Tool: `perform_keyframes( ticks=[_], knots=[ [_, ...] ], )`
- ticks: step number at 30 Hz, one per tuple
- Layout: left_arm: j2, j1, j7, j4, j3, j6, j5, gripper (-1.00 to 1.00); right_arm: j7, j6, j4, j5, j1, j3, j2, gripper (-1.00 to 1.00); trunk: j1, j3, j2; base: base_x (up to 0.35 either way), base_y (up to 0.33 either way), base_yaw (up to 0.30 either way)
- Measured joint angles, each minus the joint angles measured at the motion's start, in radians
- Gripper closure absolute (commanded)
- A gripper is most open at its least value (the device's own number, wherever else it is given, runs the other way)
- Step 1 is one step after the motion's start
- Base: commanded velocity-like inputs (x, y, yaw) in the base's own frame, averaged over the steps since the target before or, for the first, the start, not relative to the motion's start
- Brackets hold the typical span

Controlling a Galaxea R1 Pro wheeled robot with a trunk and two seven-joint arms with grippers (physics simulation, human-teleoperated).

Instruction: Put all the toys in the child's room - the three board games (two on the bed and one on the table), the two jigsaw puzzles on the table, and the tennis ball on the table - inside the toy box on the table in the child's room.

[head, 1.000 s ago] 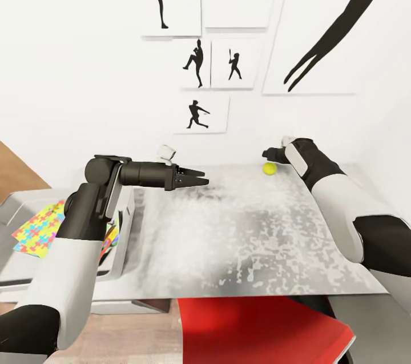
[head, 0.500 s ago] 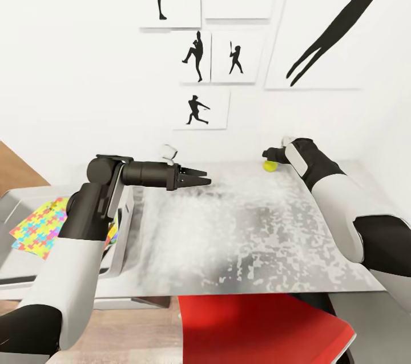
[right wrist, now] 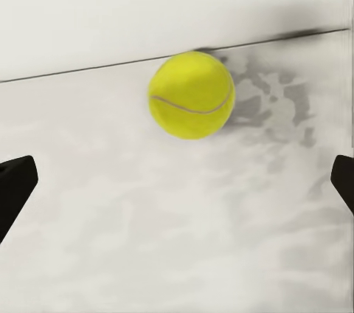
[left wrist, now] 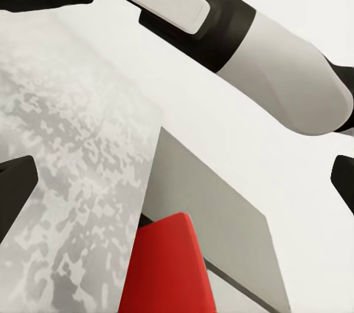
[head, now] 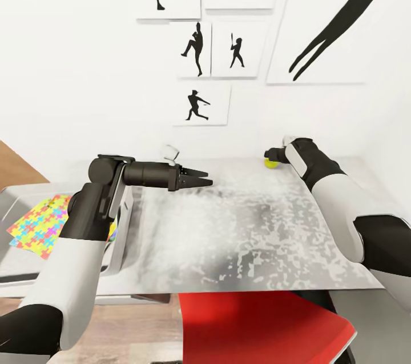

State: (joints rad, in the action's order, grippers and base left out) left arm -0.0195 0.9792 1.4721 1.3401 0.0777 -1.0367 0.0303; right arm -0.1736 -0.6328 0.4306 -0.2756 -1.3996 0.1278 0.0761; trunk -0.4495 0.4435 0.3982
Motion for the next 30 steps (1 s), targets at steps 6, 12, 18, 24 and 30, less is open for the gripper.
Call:
perform_keyframes(
  ticks=[6, 12, 18, 24, 30],
  knots=[
    [0.0, 0.0, 0.0, 0.0, 0.001, 0.0, 0.0, -1.0, 0.0, 0.0, 0.0, 0.015, 0.0, -0.002, -0.001, -1.0, 0.0, 0.009, 0.0, 0.0, 0.0, 0.0],
    [0.0, 0.0, 0.0, 0.0, 0.002, 0.0, 0.0, -1.0, 0.0, -0.003, 0.001, 0.017, 0.0, -0.003, -0.002, -1.0, 0.0, 0.019, 0.0, 0.0, 0.0, 0.0],
    [0.0, 0.0, 0.0, 0.0, 0.002, 0.0, 0.0, -1.0, 0.0, -0.009, 0.001, 0.018, -0.002, -0.005, -0.004, -1.0, 0.0, 0.028, 0.0, 0.0, 0.0, 0.0],
    [0.001, 0.0, 0.0, 0.0, 0.002, 0.0, 0.0, -1.0, 0.001, -0.011, 0.003, 0.018, -0.007, -0.005, -0.004, -1.0, 0.0, 0.037, 0.0, 0.0, 0.0, 0.0],
    [0.001, 0.002, 0.0, 0.0, 0.002, 0.0, 0.0, -1.0, 0.001, -0.013, 0.005, 0.018, -0.01, -0.005, -0.004, -1.0, 0.0, 0.046, 0.0, 0.0, 0.0, 0.0]
  ],
)
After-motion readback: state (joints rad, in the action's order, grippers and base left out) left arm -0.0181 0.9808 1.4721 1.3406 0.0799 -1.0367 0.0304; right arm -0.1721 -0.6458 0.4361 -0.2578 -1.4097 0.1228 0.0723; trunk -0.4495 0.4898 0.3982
